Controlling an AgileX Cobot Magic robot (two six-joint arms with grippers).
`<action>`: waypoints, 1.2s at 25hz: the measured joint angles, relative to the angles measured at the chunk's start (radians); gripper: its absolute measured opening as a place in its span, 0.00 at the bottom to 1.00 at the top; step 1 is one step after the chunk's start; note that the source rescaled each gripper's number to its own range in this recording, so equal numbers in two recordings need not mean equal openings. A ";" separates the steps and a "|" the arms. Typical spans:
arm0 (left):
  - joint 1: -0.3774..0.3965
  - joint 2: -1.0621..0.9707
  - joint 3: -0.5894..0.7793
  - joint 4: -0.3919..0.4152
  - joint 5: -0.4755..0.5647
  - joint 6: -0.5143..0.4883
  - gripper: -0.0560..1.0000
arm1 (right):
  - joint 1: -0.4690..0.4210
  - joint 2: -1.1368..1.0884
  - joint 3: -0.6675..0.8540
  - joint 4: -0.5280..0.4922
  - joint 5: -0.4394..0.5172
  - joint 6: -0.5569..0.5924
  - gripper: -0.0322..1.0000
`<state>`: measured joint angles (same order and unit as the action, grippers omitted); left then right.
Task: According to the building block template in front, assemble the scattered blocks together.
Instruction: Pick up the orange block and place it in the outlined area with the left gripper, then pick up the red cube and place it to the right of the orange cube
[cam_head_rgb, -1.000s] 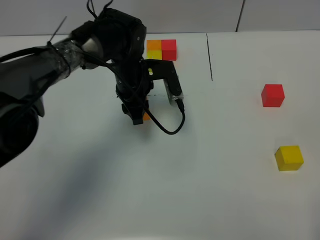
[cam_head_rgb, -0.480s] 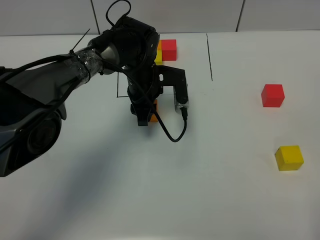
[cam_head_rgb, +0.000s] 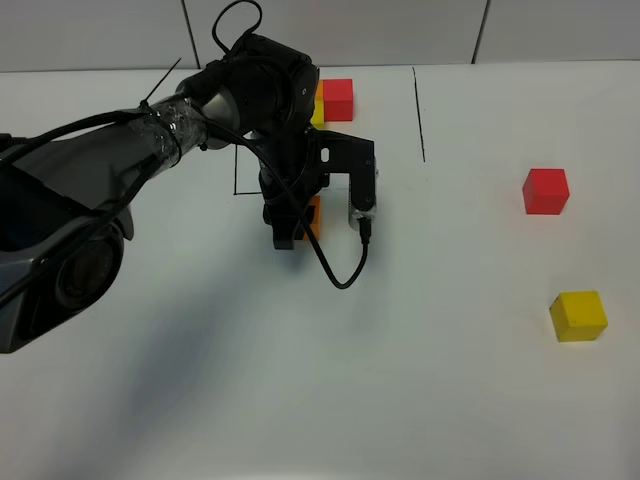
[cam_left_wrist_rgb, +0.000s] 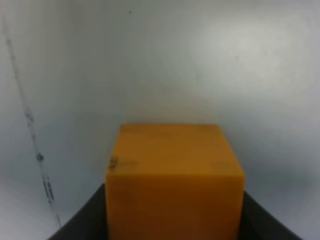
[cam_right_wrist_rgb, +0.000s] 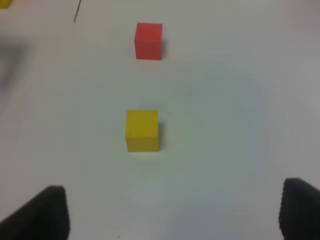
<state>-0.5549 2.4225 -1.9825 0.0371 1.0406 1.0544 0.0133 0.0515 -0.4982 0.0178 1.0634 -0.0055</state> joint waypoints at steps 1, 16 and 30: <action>0.000 0.000 0.000 -0.001 -0.001 0.000 0.06 | 0.000 0.000 0.000 0.000 0.000 0.000 0.73; 0.000 0.008 -0.007 -0.014 0.009 -0.025 0.12 | 0.000 0.000 0.000 0.001 0.000 0.006 0.73; 0.000 -0.058 -0.006 -0.047 0.002 -0.149 0.98 | 0.000 0.000 0.000 0.001 0.000 0.006 0.73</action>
<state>-0.5549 2.3642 -1.9882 -0.0103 1.0427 0.9052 0.0133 0.0515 -0.4982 0.0184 1.0634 0.0000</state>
